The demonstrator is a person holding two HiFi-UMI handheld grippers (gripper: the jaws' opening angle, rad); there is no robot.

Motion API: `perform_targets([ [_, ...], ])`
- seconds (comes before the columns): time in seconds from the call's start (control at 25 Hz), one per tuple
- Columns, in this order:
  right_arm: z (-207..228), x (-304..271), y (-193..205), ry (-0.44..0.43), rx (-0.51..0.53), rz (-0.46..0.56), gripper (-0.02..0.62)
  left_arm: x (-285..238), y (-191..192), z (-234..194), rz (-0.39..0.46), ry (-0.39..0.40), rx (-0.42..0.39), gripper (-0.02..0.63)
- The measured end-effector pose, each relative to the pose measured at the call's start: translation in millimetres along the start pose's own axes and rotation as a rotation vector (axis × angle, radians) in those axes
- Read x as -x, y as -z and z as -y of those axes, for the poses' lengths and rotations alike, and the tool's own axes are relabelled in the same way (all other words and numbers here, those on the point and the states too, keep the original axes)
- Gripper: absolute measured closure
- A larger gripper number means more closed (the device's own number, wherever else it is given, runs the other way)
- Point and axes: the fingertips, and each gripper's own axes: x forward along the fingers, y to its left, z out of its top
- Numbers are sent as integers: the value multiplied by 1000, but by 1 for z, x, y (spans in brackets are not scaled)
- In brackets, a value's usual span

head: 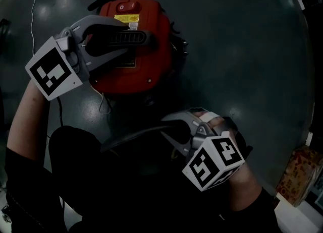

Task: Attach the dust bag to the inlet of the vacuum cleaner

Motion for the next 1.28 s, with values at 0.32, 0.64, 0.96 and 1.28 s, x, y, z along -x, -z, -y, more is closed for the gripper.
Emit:
perform_targets([
  [0.32, 8, 1, 13, 15, -388, 97, 549, 0, 0, 0, -16, -14, 6, 473],
  [0.64, 12, -1, -3, 62, -178, -3, 535, -1, 0, 0, -15, -19, -2, 483],
  [0.96, 21, -2, 10, 34, -508, 122, 535, -2, 1, 0, -27, -38, 10, 484],
  [1.28, 22, -1, 14, 112, -440, 50, 512, -2, 0, -1, -25, -69, -17, 483],
])
